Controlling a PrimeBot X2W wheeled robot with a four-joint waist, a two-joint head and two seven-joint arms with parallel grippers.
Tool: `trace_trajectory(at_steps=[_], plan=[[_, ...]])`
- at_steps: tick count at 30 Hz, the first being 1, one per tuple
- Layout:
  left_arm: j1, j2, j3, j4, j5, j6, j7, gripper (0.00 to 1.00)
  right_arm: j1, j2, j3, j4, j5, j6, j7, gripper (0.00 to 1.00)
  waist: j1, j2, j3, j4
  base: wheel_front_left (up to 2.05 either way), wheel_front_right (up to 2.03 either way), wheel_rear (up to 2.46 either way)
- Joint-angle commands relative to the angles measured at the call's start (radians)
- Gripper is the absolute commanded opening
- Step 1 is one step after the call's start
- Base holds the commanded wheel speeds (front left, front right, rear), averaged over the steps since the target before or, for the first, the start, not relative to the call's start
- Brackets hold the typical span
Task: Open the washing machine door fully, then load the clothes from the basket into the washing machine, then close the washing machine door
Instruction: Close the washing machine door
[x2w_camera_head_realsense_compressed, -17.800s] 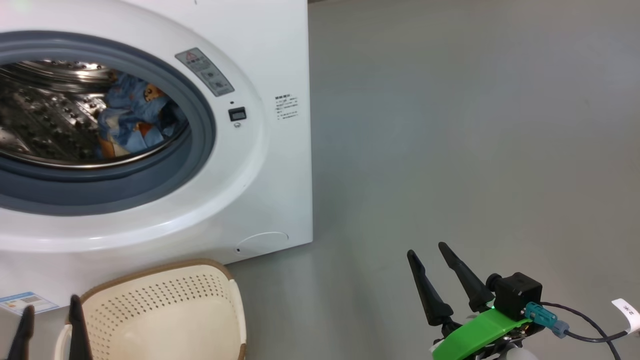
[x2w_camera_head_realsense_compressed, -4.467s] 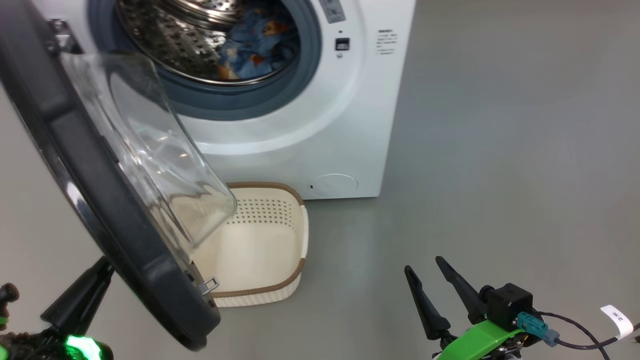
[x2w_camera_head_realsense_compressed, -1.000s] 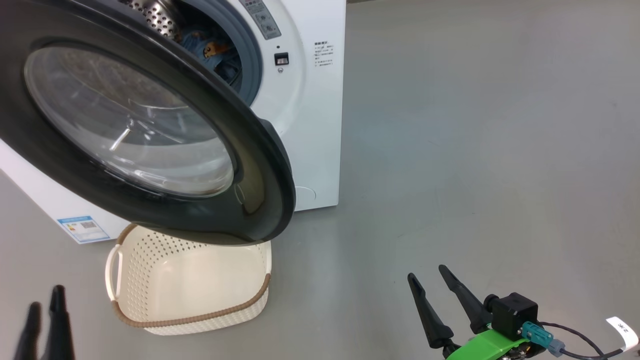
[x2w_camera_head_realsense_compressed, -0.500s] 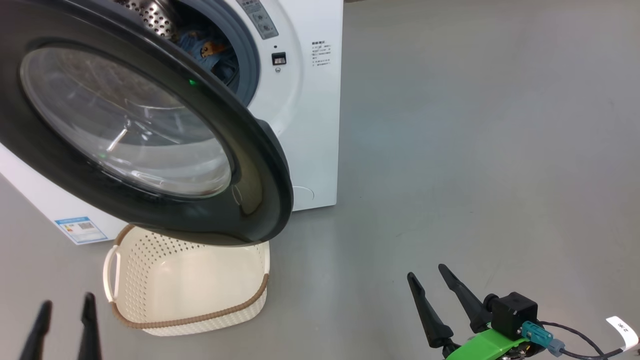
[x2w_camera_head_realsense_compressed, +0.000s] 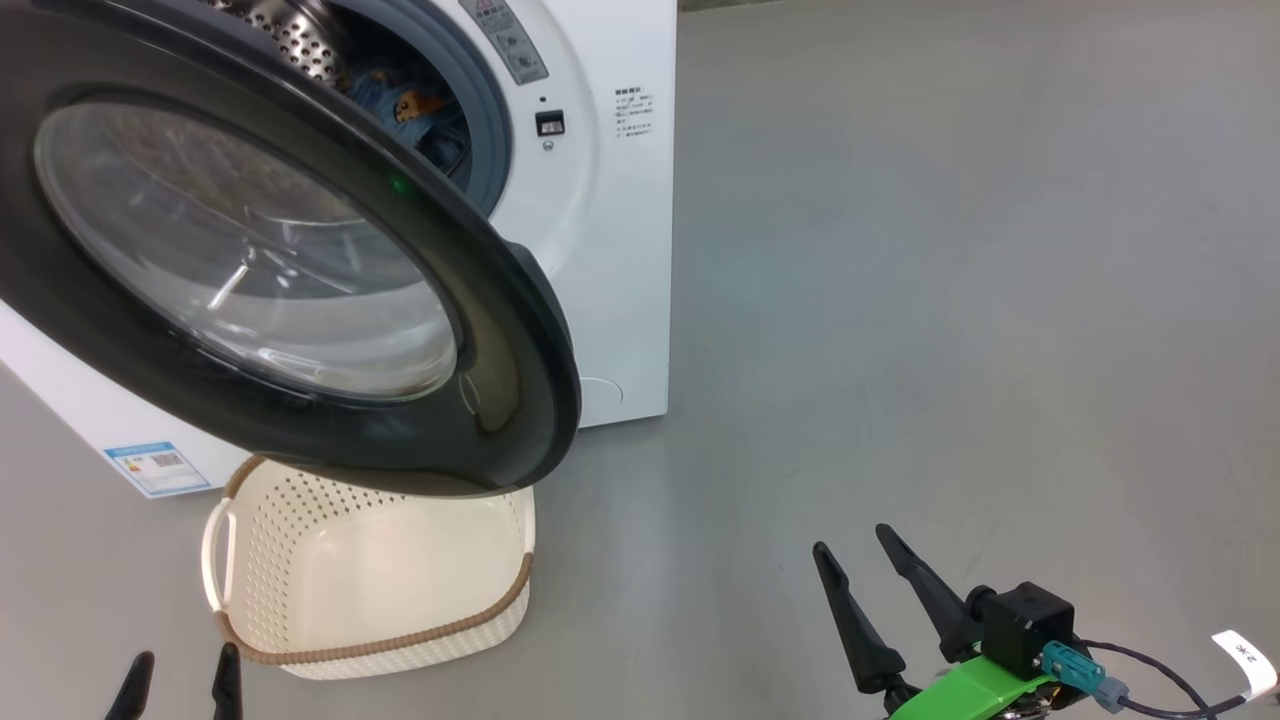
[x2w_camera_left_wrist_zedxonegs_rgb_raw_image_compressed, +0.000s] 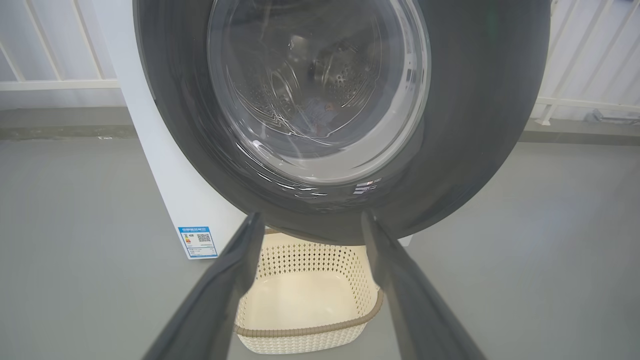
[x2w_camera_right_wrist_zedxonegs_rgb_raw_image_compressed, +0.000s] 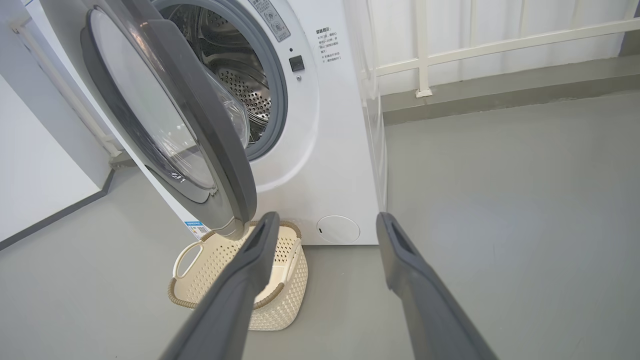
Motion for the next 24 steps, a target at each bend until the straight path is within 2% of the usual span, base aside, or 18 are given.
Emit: trace_trajectory(at_steps=[1,24], plan=[[-0.010,0.006,0.039,-0.015,0.009,-0.002,-0.006,1.00,-0.007,0.005,0.021,-0.028,-0.011,0.002,-0.012,1.00,0.0000,0.0000,-0.004,0.000,0.00,0.00,0.00],[-0.014,-0.026,0.069,0.035,0.026,-0.002,-0.006,1.00,0.005,0.005,0.014,-0.027,-0.030,0.002,-0.012,1.00,0.0000,0.0000,-0.026,-0.001,0.00,0.00,0.00]])
